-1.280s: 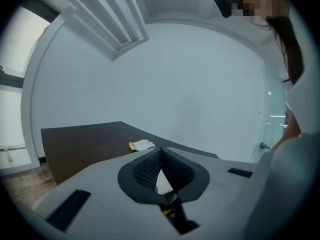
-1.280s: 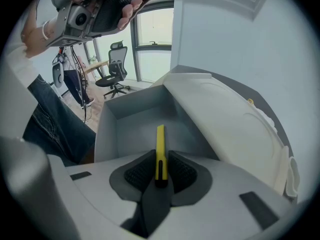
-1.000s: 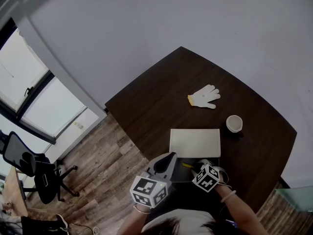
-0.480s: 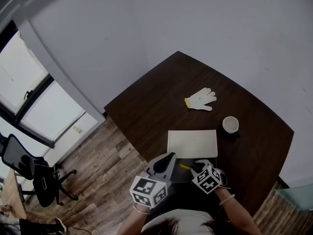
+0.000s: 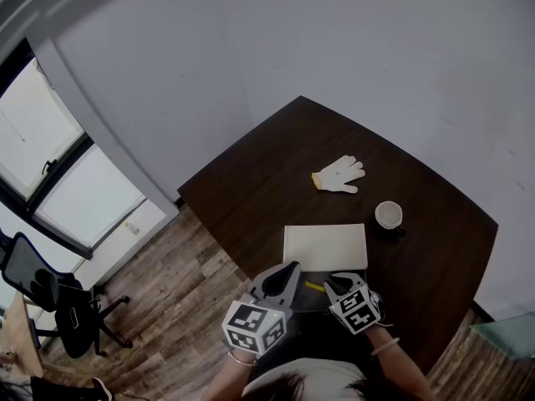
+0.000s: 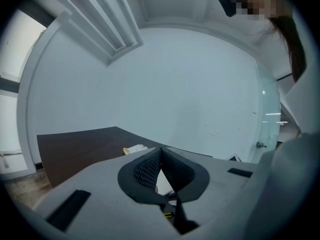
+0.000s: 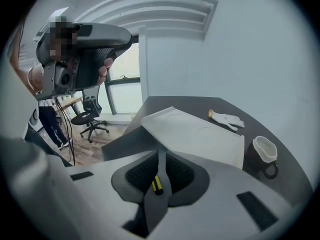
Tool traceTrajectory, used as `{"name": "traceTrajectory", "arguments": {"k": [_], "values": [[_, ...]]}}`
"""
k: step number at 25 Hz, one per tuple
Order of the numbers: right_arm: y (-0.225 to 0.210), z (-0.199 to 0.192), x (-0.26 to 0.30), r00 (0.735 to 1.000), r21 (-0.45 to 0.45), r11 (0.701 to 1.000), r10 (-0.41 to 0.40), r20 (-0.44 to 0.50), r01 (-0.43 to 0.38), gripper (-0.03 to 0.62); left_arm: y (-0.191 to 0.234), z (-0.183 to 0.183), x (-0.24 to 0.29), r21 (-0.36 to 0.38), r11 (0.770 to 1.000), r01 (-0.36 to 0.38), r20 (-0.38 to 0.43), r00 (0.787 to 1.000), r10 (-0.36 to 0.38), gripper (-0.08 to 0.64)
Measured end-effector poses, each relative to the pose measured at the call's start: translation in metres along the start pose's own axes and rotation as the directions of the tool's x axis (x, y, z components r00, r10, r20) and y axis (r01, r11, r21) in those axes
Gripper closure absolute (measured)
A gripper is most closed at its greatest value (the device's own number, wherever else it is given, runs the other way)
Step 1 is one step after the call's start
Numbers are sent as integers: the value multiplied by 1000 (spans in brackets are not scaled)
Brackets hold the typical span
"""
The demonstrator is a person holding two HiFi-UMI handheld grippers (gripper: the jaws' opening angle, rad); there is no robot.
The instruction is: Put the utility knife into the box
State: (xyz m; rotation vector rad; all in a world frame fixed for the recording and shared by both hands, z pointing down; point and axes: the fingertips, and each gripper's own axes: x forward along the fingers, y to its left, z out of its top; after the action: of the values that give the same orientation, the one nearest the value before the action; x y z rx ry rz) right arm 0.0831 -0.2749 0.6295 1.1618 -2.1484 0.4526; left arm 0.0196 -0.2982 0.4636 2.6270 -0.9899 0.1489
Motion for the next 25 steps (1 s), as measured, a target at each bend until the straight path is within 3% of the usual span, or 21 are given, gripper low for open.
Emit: {"name": "traceTrajectory", "arguments": {"k": [14,25], "values": [[-5,33,-38,990,67,995,-79,121,71,565,-18,9,-9,41,999,17,10,1000,-18,543],[-7,56,-73,962,112,985,-156,222,134,581,-30,14,-24,66,998,-5,16,1000,4,543]]}}
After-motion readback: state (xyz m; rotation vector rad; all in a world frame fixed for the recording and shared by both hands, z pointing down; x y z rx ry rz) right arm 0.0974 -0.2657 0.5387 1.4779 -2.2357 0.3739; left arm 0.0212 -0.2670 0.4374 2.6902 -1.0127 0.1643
